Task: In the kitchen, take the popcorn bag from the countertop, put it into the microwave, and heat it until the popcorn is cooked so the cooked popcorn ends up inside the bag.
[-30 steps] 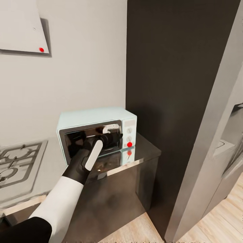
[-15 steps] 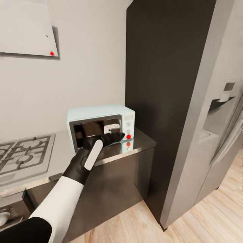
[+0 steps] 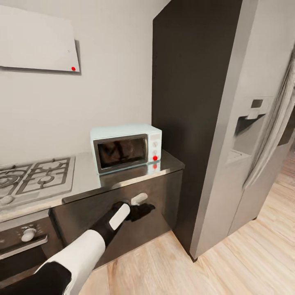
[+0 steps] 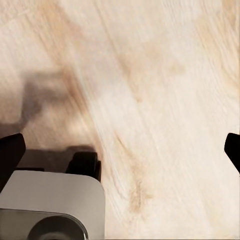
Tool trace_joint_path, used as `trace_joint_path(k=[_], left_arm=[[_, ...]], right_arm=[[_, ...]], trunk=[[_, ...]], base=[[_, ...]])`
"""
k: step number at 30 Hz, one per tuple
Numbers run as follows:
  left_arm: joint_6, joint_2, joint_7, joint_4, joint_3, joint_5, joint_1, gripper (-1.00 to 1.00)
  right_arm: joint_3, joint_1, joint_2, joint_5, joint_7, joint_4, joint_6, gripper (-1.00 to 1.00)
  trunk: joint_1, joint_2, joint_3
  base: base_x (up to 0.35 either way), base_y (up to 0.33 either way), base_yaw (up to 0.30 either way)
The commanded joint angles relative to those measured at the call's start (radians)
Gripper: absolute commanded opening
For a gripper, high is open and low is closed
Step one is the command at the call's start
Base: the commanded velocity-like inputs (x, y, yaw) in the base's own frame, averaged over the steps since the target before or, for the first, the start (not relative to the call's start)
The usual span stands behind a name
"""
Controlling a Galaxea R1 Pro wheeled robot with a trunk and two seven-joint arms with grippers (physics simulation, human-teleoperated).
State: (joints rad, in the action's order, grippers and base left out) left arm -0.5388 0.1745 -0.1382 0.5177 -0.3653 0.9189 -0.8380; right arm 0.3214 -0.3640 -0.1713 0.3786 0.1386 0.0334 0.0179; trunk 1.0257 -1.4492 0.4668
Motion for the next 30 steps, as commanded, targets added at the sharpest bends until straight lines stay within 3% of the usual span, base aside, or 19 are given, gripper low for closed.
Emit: trace_joint_path(k=[1,2,3,5,10,13,15,18,22,27,30], left_arm=[[0.060,0.000,-0.007,-0.108,-0.003,0.016,0.001,1.00],[0.194,0.000,0.011,-0.353,-0.003,0.023,0.005,1.00],[0.229,0.000,0.024,-0.412,-0.002,0.023,0.015,1.00],[0.277,0.000,0.038,-0.488,-0.003,0.019,0.123,1.00],[0.291,-0.008,0.035,-0.513,-0.005,0.017,0.254,1.00],[0.304,-0.034,0.034,-0.516,-0.006,0.017,0.378,1.00],[0.351,-0.061,0.034,-0.516,-0.006,0.018,0.455,1.00],[0.453,-0.123,0.034,-0.517,-0.006,0.020,0.556,1.00],[0.478,-0.140,0.033,-0.517,-0.006,0.022,0.580,1.00],[0.506,-0.149,0.032,-0.517,-0.006,0.026,0.583,1.00],[0.532,-0.152,0.031,-0.518,-0.006,0.029,0.583,1.00]], right_arm=[[0.008,-0.001,-0.001,0.008,0.003,0.001,0.002,1.00],[0.008,-0.001,-0.001,0.008,0.003,0.001,0.002,1.00],[0.008,-0.001,-0.001,0.008,0.003,0.001,0.002,1.00],[0.008,-0.001,-0.001,0.008,0.003,0.001,0.002,1.00],[0.008,-0.001,-0.001,0.008,0.004,0.000,0.005,1.00],[0.007,-0.001,-0.007,0.010,0.003,0.000,0.005,1.00],[0.007,-0.001,-0.003,0.011,-0.002,-0.001,0.008,1.00],[0.006,-0.001,0.000,0.015,-0.048,-0.001,0.005,1.00],[0.009,-0.001,-0.004,0.020,-0.056,-0.010,0.008,1.00],[0.007,-0.001,0.002,0.023,-0.054,-0.109,0.011,1.00],[0.006,-0.001,0.004,0.048,-0.050,-0.130,0.015,1.00]], trunk=[[-0.001,-0.001,0.001],[-0.001,-0.001,0.001],[-0.001,-0.001,0.001],[-0.001,-0.001,0.001],[-0.001,-0.001,0.001],[-0.001,-0.001,0.001],[-0.001,-0.001,0.001],[-0.001,-0.001,0.001],[-0.001,-0.001,0.001],[-0.001,-0.001,0.001],[-0.001,-0.001,0.001]], base=[[-0.344,0.000,0.000],[-0.344,0.000,0.000],[-0.344,0.000,0.000],[-0.344,0.000,0.000],[-0.203,0.000,0.000],[-0.027,0.000,0.000],[-0.006,0.000,0.000],[-0.001,0.000,0.060],[0.000,0.000,0.253],[0.000,0.000,0.294],[0.000,0.000,0.299]])
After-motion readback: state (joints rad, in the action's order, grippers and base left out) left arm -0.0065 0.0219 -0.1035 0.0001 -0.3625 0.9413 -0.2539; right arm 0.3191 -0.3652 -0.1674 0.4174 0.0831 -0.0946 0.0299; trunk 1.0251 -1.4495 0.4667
